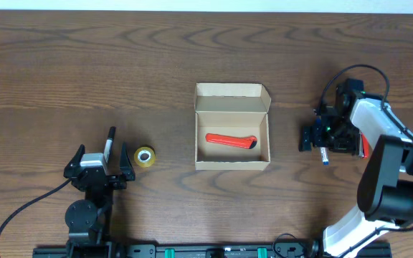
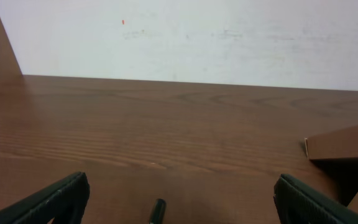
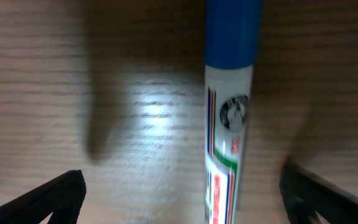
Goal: Pack container
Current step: 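Move the right gripper to the blue-capped marker and grasp it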
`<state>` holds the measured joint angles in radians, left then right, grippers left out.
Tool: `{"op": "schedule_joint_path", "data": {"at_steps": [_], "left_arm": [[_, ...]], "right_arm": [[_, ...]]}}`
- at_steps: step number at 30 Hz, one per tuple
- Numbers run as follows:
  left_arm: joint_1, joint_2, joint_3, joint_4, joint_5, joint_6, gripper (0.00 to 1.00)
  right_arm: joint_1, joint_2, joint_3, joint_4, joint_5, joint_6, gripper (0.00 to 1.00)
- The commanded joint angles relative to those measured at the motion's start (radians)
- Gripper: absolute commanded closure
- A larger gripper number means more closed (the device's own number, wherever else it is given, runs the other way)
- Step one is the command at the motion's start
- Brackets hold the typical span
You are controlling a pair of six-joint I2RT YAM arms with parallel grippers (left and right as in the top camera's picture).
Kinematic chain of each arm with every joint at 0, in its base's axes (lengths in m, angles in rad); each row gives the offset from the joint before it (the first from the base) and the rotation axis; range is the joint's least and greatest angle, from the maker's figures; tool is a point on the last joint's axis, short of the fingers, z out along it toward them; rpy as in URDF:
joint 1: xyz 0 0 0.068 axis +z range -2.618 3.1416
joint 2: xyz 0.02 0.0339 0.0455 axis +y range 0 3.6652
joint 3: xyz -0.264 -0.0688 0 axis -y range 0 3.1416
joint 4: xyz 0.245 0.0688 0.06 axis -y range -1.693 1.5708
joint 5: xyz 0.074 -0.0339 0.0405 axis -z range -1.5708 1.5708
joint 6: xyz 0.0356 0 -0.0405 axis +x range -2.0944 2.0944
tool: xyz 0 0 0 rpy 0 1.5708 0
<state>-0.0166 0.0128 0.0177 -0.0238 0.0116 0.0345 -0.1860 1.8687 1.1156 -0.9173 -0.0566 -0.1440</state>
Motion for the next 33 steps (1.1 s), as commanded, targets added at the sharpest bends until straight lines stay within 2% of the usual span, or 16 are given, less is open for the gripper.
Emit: {"op": "schedule_joint_path", "data": {"at_steps": [1,6,8,11,12,15,18,23,33], "left_arm": [[0.003,-0.007,-0.013,-0.05,-0.015,0.011,0.05],[0.003,-0.007,-0.013,-0.051,-0.015,0.011,0.05],[0.003,-0.007,-0.013,-0.051,-0.015,0.011,0.05],[0.003,-0.007,-0.013,-0.051,-0.015,0.011,0.05],[0.003,-0.007,-0.013,-0.05,-0.015,0.011,0.05],[0.003,-0.007,-0.013,-0.051,-0.015,0.011,0.05],[0.003,-0.007,-0.013,-0.05,-0.015,0.011,0.05],[0.003,-0.007,-0.013,-0.043,-0.015,0.011,0.04],[0.003,-0.007,-0.013,-0.024,-0.015,0.011,0.05]], "right_arm": [[-0.009,0.031,0.004,0.016,-0.026,-0.03,0.04],[-0.009,0.035,0.005,0.025,-0.03,-0.038,0.07],[-0.009,0.035,0.005,0.026,-0.029,-0.037,0.11],[-0.009,0.035,0.005,0.032,-0.028,-0.037,0.23],[-0.01,0.035,0.005,0.035,-0.024,-0.037,0.23],[-0.01,0.035,0.005,0.043,0.002,-0.037,0.16],[-0.01,0.035,0.004,0.043,0.032,-0.037,0.15],[-0.01,0.035,0.005,0.043,0.062,-0.029,0.19],[-0.012,0.035,0.003,0.046,0.113,-0.015,0.18]]}}
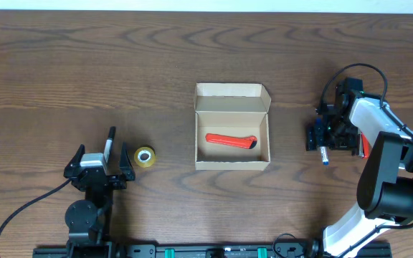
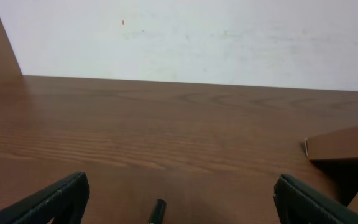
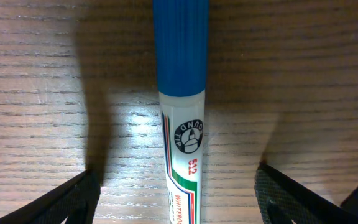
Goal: Pack container
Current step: 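Move the right gripper to the blue-capped marker and grasp it, then lower the blue marker into the box beside the cutter and release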
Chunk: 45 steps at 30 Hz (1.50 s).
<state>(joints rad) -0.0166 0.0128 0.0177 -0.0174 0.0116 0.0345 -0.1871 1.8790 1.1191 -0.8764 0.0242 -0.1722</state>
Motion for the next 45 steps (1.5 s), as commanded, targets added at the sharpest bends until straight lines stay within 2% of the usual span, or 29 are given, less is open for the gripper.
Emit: {"op": "schedule_joint_path", "data": {"at_steps": [1,6,8,15,17,19,21,23,27,32,37,40,42,45], "left_arm": [[0.003,-0.007,-0.013,-0.03,-0.015,0.011,0.05],[0.003,-0.007,-0.013,-0.03,-0.015,0.011,0.05],[0.003,-0.007,-0.013,-0.03,-0.015,0.011,0.05],[0.003,-0.007,-0.013,-0.03,-0.015,0.011,0.04],[0.003,-0.007,-0.013,-0.03,-0.015,0.011,0.05],[0.003,-0.007,-0.013,-0.03,-0.015,0.011,0.05],[0.003,-0.007,-0.013,-0.03,-0.015,0.011,0.05],[0.003,-0.007,-0.013,-0.03,-0.015,0.011,0.05],[0.003,-0.007,-0.013,-0.03,-0.015,0.011,0.05],[0.003,-0.007,-0.013,-0.03,-0.015,0.011,0.05],[0.003,-0.007,-0.013,-0.03,-0.015,0.011,0.05],[0.003,-0.007,-0.013,-0.03,-0.015,0.011,0.04],[0.003,-0.007,-0.013,-0.03,-0.015,0.011,0.05],[0.003,-0.007,-0.013,-0.031,-0.015,0.011,0.05]], "right_arm": [[-0.011,0.025,-0.001,0.008,0.032,0.019,0.18],[-0.011,0.025,-0.001,0.02,0.032,0.029,0.19],[-0.011,0.025,-0.002,0.025,0.032,0.037,0.22],[-0.01,0.025,-0.003,0.032,0.032,0.037,0.59],[-0.01,0.025,-0.003,0.032,0.032,0.037,0.62],[-0.01,0.025,-0.003,0.032,0.032,0.037,0.7],[-0.01,0.025,-0.003,0.032,0.032,0.037,0.86],[-0.01,0.025,-0.003,0.035,0.032,0.037,0.98],[-0.009,0.025,-0.003,0.044,0.011,0.045,0.99],[0.004,0.016,0.041,0.037,-0.108,0.045,0.99],[0.051,-0.051,0.212,-0.057,-0.299,0.021,0.99],[0.111,-0.116,0.343,-0.109,-0.349,0.006,0.98],[0.175,-0.159,0.424,-0.14,-0.354,-0.059,0.99],[0.287,-0.199,0.519,-0.216,-0.352,-0.246,0.99]]}}
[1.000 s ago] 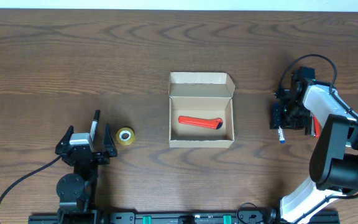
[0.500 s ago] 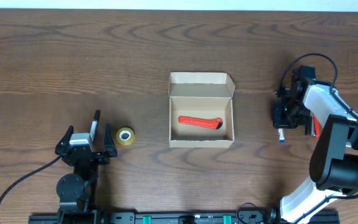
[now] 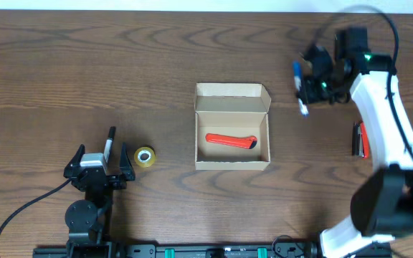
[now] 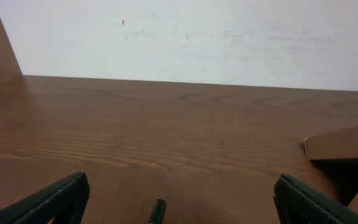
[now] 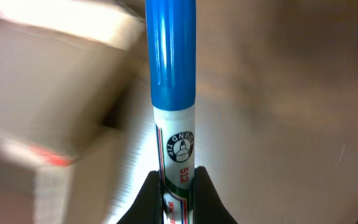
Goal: Pack container
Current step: 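Lower the blue marker into the box beside the cutter and release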
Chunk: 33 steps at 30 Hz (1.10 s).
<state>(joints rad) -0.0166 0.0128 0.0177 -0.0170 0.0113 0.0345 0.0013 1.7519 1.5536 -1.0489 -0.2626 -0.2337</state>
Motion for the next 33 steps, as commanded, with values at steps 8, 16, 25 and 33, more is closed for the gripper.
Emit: {"op": "schedule_joint_path", "data": {"at_steps": [8,16,25,33], "left_arm": [[0.003,-0.007,-0.013,-0.031,-0.015,0.011,0.05],[0.003,-0.007,-0.013,-0.031,-0.015,0.011,0.05],[0.003,-0.007,-0.013,-0.031,-0.015,0.011,0.05],[0.003,-0.007,-0.013,-0.031,-0.015,0.011,0.05]], "right_arm": [[0.407,-0.08,0.174,-0.314,-0.051,-0.762,0.99],[0.549,-0.044,0.164,-0.311,0.121,-0.879,0.99],[0.522,0.122,0.163,-0.309,0.12,-0.902,0.99],[0.515,0.311,0.156,-0.278,0.121,-0.862,0.99]]}}
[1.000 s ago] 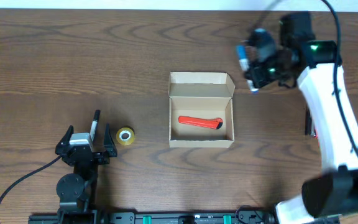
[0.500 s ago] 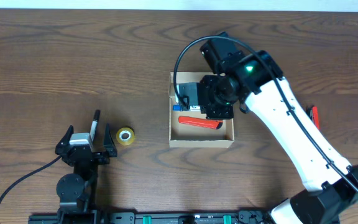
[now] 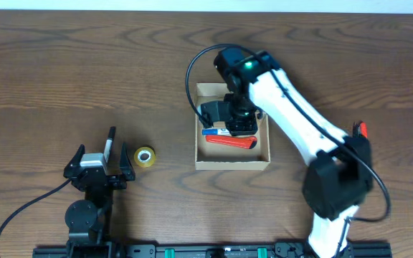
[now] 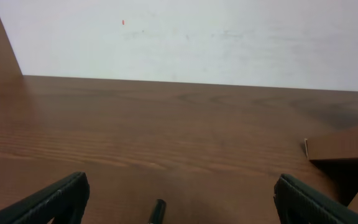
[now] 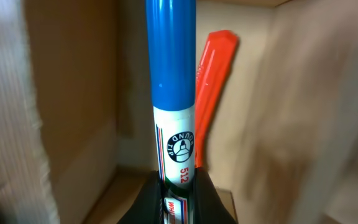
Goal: Pack container
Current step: 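Lower the blue marker into the box beside the cutter and release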
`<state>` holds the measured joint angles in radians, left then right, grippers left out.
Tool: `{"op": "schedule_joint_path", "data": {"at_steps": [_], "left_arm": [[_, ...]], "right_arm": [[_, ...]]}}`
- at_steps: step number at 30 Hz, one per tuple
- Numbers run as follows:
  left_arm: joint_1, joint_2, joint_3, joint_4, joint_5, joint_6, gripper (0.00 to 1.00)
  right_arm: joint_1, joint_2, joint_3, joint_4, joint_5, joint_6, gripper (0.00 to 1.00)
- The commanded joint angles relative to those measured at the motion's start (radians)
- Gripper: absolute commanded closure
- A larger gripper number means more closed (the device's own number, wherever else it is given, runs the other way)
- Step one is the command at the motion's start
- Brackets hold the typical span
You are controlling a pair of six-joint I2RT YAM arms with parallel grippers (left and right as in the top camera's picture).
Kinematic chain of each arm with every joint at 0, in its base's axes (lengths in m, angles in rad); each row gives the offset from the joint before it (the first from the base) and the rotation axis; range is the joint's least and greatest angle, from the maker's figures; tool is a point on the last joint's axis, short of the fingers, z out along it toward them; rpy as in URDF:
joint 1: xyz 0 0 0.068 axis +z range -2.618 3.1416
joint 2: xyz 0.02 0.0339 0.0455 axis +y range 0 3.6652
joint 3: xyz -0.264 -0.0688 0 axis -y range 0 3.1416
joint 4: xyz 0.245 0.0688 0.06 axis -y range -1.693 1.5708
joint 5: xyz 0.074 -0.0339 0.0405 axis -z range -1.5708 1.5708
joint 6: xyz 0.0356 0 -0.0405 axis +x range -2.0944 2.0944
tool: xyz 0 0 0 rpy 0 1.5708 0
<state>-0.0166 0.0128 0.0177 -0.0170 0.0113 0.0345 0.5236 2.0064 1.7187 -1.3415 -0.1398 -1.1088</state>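
An open cardboard box sits mid-table with a red tool on its floor. My right gripper hangs over the box's left half, shut on a blue-capped white marker. In the right wrist view the marker points into the box beside the red tool. My left gripper rests open at the front left, with a black pen on the table between its fingers. A roll of yellow tape lies to its right.
A red and black object lies on the table right of the box, partly hidden by my right arm. The box's back flap stands open. The left wrist view shows a box flap at the right and a white wall beyond the table.
My right gripper, with the marker in it, has moved from behind and right of the box to over the box's inside. The left arm has not moved.
My right gripper stood open around the marker on the table right of the box, then lower over it. Then it was shut on the marker and raised behind the box's right corner. Now it holds the marker inside the box.
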Motion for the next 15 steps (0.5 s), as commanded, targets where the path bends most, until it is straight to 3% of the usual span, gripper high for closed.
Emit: {"op": "schedule_joint_path", "data": {"at_steps": [1,13,15], "left_arm": [[0.003,-0.007,-0.013,-0.031,-0.015,0.011,0.05],[0.003,-0.007,-0.013,-0.031,-0.015,0.011,0.05],[0.003,-0.007,-0.013,-0.031,-0.015,0.011,0.05]], "right_arm": [[-0.011,0.074,-0.013,0.029,-0.003,0.023,0.99],[-0.051,0.145,-0.024,0.118,-0.053,0.023,0.99],[-0.057,0.145,-0.024,0.118,-0.053,0.024,0.92]]}}
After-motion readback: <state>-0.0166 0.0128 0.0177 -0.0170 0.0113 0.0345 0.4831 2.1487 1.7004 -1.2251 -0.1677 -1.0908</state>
